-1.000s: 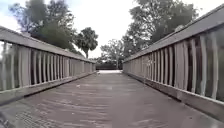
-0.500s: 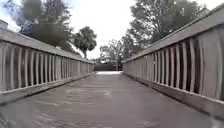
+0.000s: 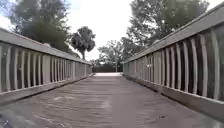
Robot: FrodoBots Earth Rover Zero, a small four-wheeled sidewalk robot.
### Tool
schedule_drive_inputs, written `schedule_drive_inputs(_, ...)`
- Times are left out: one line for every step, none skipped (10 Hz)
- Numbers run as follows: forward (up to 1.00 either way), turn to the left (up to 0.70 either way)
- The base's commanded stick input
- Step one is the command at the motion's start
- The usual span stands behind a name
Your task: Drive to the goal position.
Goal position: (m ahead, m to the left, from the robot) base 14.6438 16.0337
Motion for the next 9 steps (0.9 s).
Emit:
schedule_drive_inputs(1.00,0.00)
schedule_drive_inputs(1.00,0.00)
schedule_drive_inputs(1.00,0.00)
schedule_drive_inputs(1.00,0.00)
schedule_drive_inputs(1.00,0.00)
schedule_drive_inputs(1.00,0.00)
schedule_drive_inputs(1.00,0.00)
schedule_drive_inputs(1.00,0.00)
schedule_drive_inputs(1.00,0.00)
